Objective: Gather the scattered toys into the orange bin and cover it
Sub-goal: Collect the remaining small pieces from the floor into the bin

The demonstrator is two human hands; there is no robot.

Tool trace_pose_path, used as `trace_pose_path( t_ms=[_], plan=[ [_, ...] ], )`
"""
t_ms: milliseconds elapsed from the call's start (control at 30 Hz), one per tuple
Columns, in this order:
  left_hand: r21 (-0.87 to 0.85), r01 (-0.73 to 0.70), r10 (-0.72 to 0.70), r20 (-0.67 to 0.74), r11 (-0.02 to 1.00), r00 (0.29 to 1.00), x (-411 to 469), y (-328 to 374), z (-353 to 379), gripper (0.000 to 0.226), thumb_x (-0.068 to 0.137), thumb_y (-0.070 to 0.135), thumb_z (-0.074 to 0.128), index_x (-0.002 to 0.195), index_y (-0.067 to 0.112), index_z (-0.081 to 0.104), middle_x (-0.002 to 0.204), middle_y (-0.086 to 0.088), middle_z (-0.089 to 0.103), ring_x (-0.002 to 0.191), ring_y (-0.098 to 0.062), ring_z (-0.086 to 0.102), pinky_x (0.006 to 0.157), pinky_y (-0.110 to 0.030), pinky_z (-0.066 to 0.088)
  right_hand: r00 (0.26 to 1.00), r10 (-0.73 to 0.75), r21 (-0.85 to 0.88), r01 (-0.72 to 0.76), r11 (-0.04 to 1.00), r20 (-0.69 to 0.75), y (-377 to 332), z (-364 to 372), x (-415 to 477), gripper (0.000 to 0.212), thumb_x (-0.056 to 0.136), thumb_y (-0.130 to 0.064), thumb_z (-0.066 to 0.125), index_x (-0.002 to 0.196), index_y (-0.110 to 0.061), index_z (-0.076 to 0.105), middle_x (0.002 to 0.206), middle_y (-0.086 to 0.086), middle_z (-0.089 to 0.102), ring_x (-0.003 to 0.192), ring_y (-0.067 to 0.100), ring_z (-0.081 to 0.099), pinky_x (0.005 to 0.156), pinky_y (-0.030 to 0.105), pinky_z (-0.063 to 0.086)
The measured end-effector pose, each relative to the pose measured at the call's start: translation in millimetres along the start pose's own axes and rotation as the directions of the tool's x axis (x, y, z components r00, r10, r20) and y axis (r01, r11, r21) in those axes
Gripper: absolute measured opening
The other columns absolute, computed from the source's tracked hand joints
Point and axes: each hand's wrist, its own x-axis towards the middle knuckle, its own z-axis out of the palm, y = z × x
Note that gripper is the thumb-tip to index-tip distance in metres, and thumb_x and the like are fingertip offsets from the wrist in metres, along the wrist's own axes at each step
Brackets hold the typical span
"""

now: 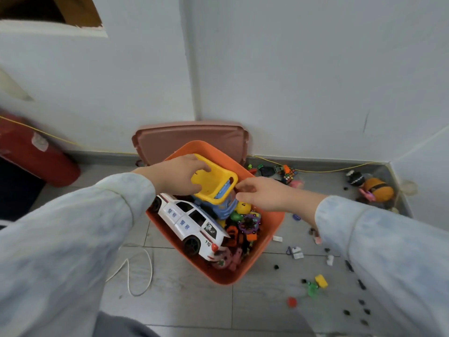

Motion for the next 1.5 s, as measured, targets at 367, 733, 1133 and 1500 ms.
trace_pose_path(
  t_ms=[367,733,1133,1500],
  plan=[
    [-0.061,-0.205,0.195,-0.134,0.977,0.972,72,141,18,0.053,0.085,0.025,0.061,0.138,0.022,0.052,0.126,-0.007,0.053,0.119,-0.025,0.052,0.105,-0.034,0.039,0.971,0.008,-0.310,-0.084,0.947,-0.238,111,-88,-77,0.054,0.097,-0.042,0.054,0.144,-0.018,0.047,0.140,0.009,0.054,0.129,0.024,0.048,0.098,0.029,0.037],
    [-0.193,-0.308,0.289,-0.121,0.932,0.950,130,267,112,0.044,0.088,0.022,0.060,0.131,0.019,0.055,0.126,-0.008,0.053,0.123,-0.021,0.049,0.105,-0.027,0.037,0.953,0.201,-0.320,-0.267,0.909,-0.225,277,-26,-141,0.077,0.095,-0.052,0.054,0.157,-0.023,0.019,0.158,0.020,0.021,0.145,0.039,0.025,0.116,0.045,0.023],
    [0.128,-0.450,0.413,0.239,0.884,0.879,88,281,275,0.089,0.082,0.057,0.060,0.153,0.038,0.009,0.163,-0.011,0.005,0.150,-0.031,0.008,0.119,-0.048,0.022,0.979,0.203,-0.461,-0.192,0.866,-0.027,403,122,-230,0.106,0.080,-0.079,0.050,0.150,-0.042,-0.019,0.158,0.003,-0.037,0.146,0.030,-0.032,0.117,0.068,0.008],
    [0.378,-0.605,0.512,0.324,0.701,0.796,72,269,359,0.096,0.068,0.069,0.066,0.151,0.035,0.031,0.162,-0.020,0.017,0.145,-0.045,0.024,0.106,-0.068,0.031,0.999,0.035,-0.624,-0.048,0.780,-0.034,434,155,-211,0.111,0.070,-0.089,0.042,0.159,-0.032,0.007,0.166,0.012,-0.008,0.150,0.044,0.004,0.098,0.082,0.023]
  ],
)
